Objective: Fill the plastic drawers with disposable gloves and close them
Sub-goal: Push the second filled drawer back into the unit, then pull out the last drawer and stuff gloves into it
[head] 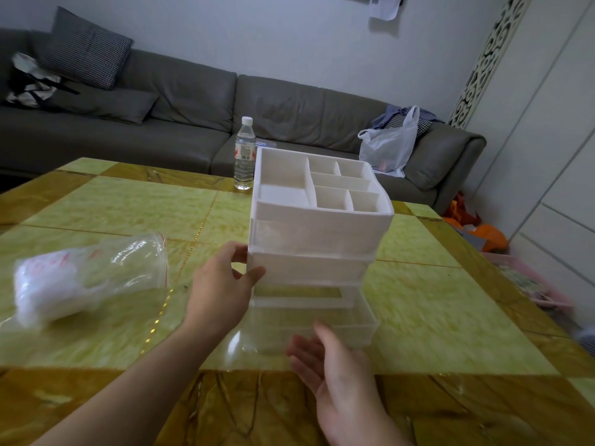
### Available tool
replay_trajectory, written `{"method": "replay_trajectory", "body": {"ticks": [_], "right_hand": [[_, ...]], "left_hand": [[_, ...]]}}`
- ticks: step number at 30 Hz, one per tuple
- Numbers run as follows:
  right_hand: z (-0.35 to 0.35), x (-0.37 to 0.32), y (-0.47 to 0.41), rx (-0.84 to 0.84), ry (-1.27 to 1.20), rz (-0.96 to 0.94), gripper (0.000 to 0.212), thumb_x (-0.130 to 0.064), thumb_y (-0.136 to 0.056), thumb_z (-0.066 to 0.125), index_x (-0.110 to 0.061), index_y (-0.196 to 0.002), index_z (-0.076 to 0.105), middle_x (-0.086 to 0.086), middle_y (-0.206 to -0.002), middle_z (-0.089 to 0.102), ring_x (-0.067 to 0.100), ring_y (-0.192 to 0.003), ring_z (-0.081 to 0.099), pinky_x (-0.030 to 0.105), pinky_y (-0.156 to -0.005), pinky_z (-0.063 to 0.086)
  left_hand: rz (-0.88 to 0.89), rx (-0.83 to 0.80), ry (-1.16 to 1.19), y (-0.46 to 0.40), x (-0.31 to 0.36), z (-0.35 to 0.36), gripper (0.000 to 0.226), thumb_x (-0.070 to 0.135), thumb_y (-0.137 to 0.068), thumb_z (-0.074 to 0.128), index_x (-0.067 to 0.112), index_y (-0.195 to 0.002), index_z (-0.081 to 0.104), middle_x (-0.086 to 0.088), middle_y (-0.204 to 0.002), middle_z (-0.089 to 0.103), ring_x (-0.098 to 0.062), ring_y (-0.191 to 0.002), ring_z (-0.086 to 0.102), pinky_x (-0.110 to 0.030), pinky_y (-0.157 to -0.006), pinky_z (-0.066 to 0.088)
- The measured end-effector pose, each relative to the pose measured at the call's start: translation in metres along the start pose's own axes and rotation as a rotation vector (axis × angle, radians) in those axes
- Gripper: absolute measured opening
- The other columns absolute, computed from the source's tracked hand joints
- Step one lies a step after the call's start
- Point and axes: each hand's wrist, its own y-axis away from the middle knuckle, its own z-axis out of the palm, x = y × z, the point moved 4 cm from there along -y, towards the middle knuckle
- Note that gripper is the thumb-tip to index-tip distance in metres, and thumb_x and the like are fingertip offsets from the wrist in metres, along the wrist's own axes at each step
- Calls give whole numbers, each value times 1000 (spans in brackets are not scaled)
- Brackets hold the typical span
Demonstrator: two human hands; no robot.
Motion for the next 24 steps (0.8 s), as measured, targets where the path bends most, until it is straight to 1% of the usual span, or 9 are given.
{"method": "replay_trajectory", "body": {"ticks": [3,10,12,14,16,18,19,21,24], "right_hand": [[-8,0,10,8,32,-8,25,-20,-102,70,3,-111,69,25,-86,79,32,-66,78,31,-45,59],[-16,0,13,23,35,-30,29,-25,-103,69,4,-110,71,25,-88,79,31,-60,75,32,-42,57],[-16,1,14,37,43,-24,31,-27,-104,67,4,-109,68,24,-83,78,33,-55,73,33,-40,55],[-13,3,19,50,84,8,33,-29,-105,64,4,-106,64,22,-69,72,34,-46,68,32,-35,50],[-12,6,23,-7,207,21,32,-20,-104,62,9,-93,66,21,-57,65,30,-37,61,27,-33,44],[-7,12,31,-119,403,52,41,-5,-103,61,11,-66,67,22,-52,60,26,-34,55,24,-33,41],[-4,14,35,-171,479,59,41,1,-101,61,11,-61,65,22,-51,60,26,-35,55,24,-34,41],[6,15,41,-251,553,16,23,10,-95,63,14,-73,66,26,-56,62,28,-39,56,26,-38,44],[17,15,47,-285,604,-55,10,12,-93,62,17,-85,65,29,-63,64,31,-48,59,28,-45,45]], "left_hand": [[19,1,10,-4,2,6,26,31,-93,75,30,-117,65,23,-103,67,0,-79,64,-19,-63,44],[55,-38,7,-3,7,12,35,35,-96,71,28,-129,60,21,-114,65,1,-85,65,-21,-64,48],[46,-99,-9,-3,5,11,45,36,-97,69,28,-138,52,17,-123,62,1,-93,64,-22,-68,50],[17,-138,-17,-4,-2,-1,52,28,-96,69,25,-142,47,12,-127,58,-1,-101,62,-22,-73,49],[42,-102,-92,-6,-6,-23,53,16,-92,68,23,-141,48,8,-127,57,-2,-105,59,-22,-81,51],[86,-43,-239,-9,-12,-55,59,10,-87,68,20,-141,47,3,-134,54,-10,-115,57,-30,-95,52],[99,-15,-326,-13,-17,-72,66,9,-84,70,19,-144,45,0,-140,50,-17,-124,53,-36,-104,48],[62,20,-550,-21,-32,-107,88,15,-76,78,22,-152,35,-3,-155,38,-26,-143,38,-46,-120,33],[-180,-59,-785,-29,-76,-150,128,35,-64,90,31,-163,8,-4,-170,5,-31,-159,3,-55,-127,6]]}}
